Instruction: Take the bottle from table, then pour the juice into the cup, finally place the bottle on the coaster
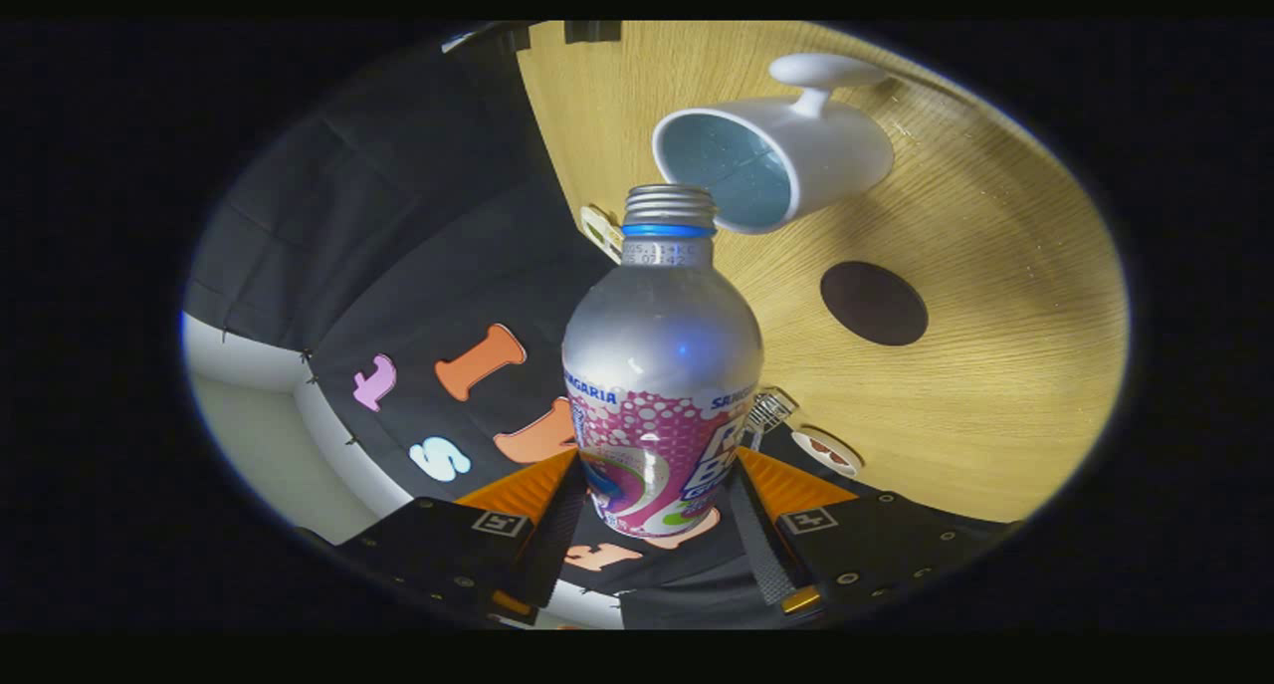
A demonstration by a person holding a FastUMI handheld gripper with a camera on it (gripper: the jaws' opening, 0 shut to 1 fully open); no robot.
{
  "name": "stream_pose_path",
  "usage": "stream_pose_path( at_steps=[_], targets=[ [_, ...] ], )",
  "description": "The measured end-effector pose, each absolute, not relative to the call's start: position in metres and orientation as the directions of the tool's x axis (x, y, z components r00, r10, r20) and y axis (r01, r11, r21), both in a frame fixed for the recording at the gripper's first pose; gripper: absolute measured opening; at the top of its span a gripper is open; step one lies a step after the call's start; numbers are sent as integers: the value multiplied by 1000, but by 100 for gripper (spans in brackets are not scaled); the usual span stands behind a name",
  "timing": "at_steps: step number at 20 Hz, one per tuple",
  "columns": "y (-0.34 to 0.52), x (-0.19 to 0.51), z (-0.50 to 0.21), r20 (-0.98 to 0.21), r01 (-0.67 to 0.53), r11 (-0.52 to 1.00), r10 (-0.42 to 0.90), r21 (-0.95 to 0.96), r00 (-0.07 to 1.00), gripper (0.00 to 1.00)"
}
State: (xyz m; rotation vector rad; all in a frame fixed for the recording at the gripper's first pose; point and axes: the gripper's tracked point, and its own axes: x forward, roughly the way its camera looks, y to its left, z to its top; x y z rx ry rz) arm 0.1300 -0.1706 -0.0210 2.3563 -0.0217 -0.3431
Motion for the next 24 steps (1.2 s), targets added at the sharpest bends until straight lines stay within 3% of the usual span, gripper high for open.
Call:
stream_pose_path(
  at_steps=[13, 18, 24],
  targets=[
    [-174, 128, -19, -232, 52, -747, -139, 663, 963, 77],
    [-155, 129, -43, -304, 178, -616, -105, 768, 947, 77],
    [-131, 128, -66, -347, 304, -319, -85, 898, 934, 77]
  ],
)
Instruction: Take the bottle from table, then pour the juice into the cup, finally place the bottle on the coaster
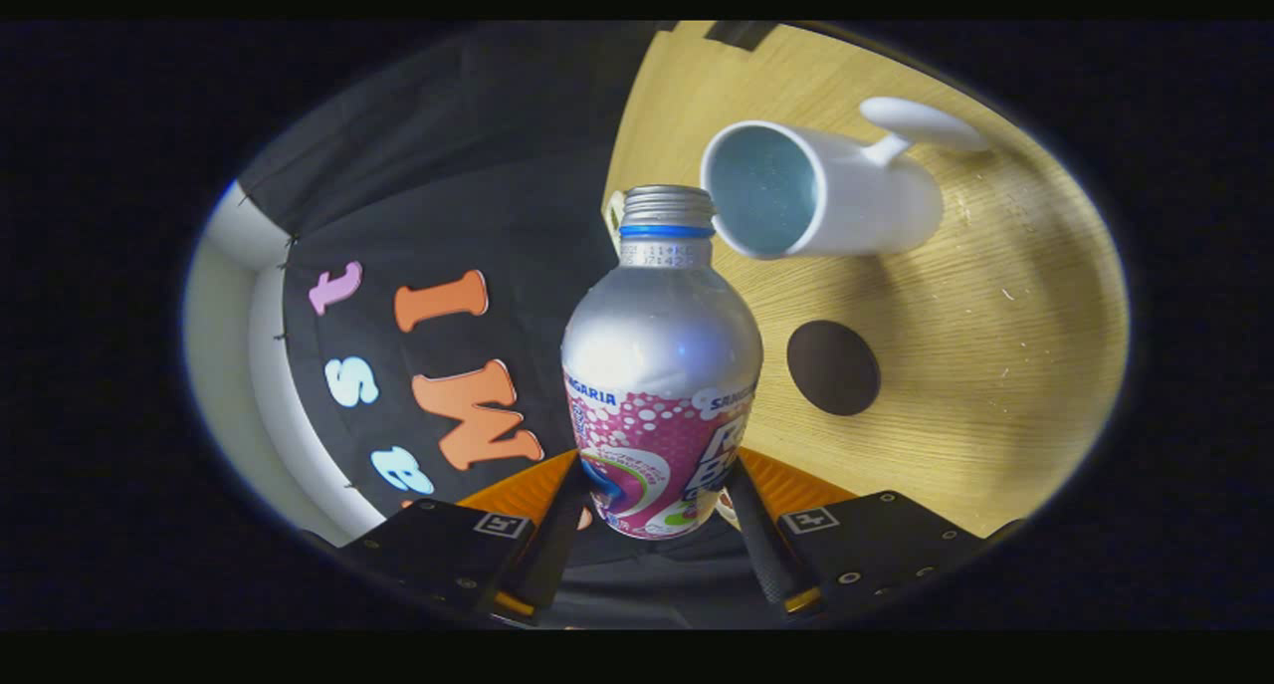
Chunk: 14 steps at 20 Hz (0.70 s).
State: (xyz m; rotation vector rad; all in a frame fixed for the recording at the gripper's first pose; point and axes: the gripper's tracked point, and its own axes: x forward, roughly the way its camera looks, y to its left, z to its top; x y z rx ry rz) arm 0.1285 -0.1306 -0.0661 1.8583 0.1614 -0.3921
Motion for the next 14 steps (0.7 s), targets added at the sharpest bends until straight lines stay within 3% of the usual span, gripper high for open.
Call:
stream_pose_path(
  at_steps=[5, 9, 14],
  targets=[
    [-106, 133, -42, -310, 298, -144, -62, 943, 949, 77],
    [-98, 137, -38, -321, 329, 172, -73, 928, 944, 77],
    [-127, 137, -40, -350, 413, 536, -219, 736, 911, 77]
  ],
)
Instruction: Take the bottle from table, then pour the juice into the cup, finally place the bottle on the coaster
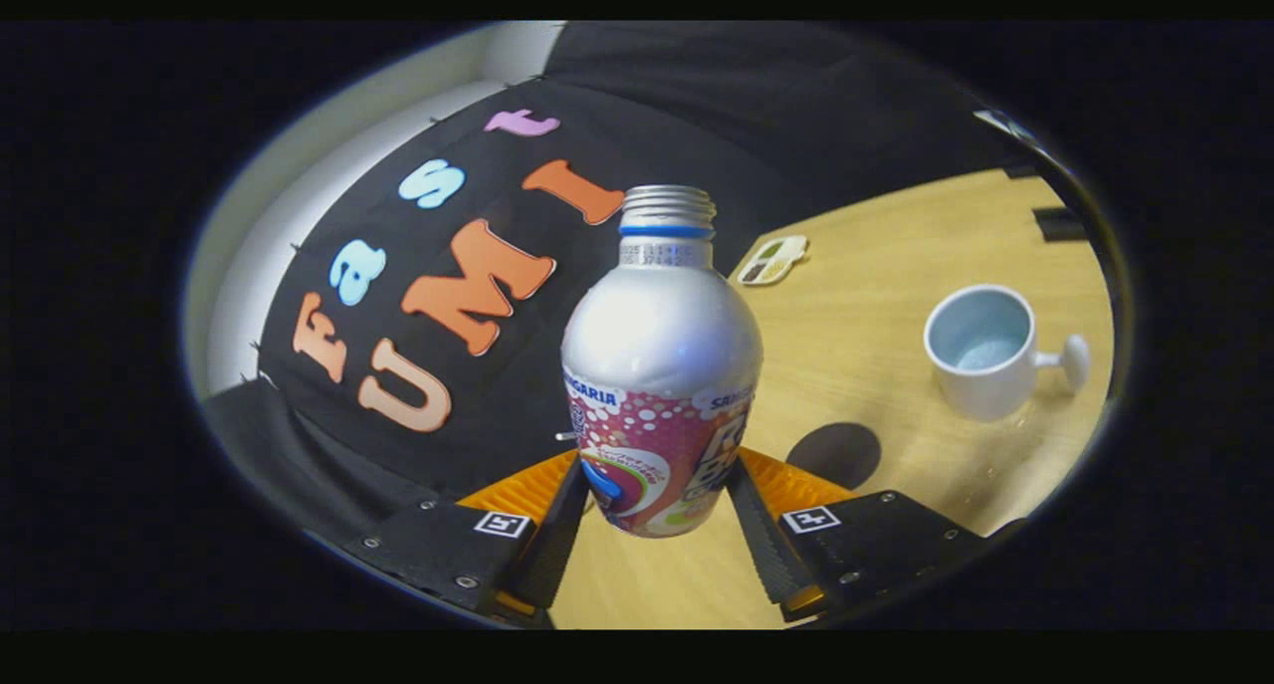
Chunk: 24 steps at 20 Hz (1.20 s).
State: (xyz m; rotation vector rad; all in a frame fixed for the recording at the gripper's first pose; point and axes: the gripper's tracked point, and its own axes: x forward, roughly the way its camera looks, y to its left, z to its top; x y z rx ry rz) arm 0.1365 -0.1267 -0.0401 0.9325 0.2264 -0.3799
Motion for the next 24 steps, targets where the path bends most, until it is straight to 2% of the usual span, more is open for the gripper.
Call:
stream_pose_path(
  at_steps=[6, 12, 24],
  targets=[
    [-158, 130, -62, -369, 520, 736, -381, 435, 848, 77],
    [-174, 126, -92, -421, 560, 817, -463, 137, 780, 78],
    [-156, 156, -147, -490, 481, 877, -419, 1, 764, 79]
  ],
)
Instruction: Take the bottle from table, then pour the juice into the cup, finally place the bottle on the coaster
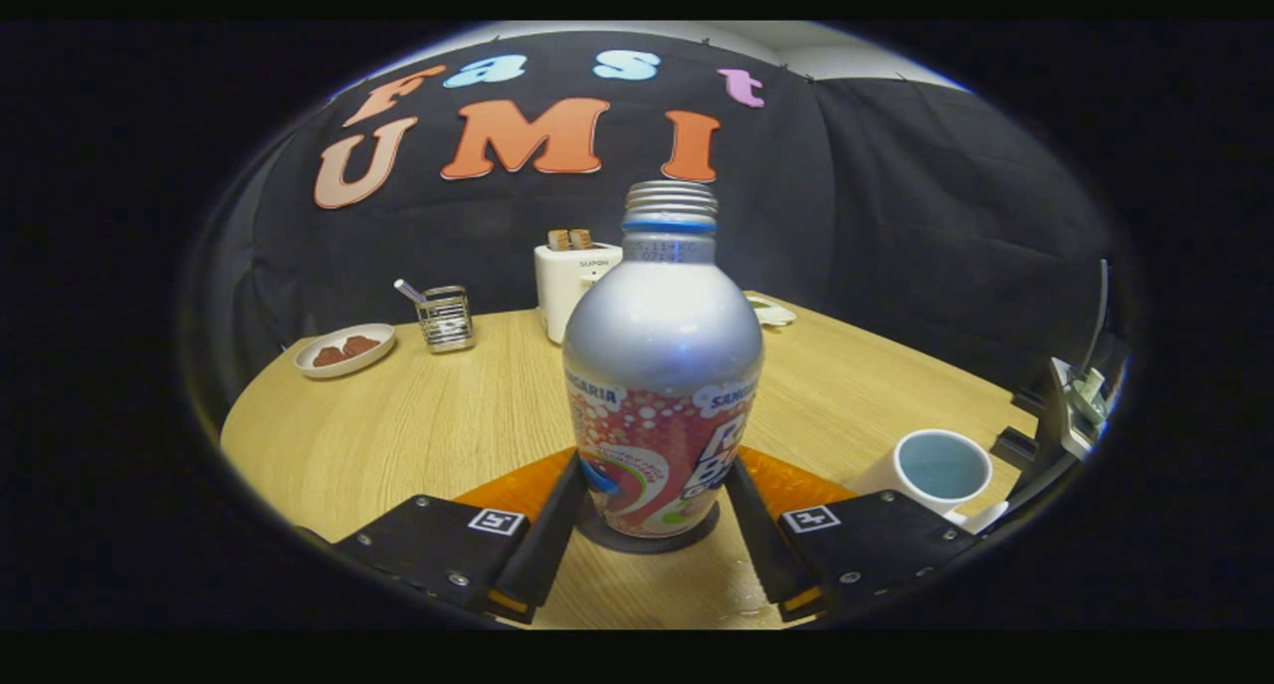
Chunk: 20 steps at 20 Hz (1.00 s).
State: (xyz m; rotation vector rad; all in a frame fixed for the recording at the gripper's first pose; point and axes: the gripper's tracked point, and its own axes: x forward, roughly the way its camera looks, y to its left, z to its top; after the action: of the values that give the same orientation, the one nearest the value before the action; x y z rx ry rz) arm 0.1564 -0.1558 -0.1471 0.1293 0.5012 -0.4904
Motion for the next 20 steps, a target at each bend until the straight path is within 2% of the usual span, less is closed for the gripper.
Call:
stream_pose_path(
  at_steps=[8, 13, 20],
  targets=[
    [-152, 159, -155, -494, 480, 877, -423, -12, 760, 82],
    [-155, 152, -152, -499, 485, 874, -422, -3, 757, 97],
    [-145, 125, -133, -485, 480, 877, -405, 34, 775, 98]
  ],
)
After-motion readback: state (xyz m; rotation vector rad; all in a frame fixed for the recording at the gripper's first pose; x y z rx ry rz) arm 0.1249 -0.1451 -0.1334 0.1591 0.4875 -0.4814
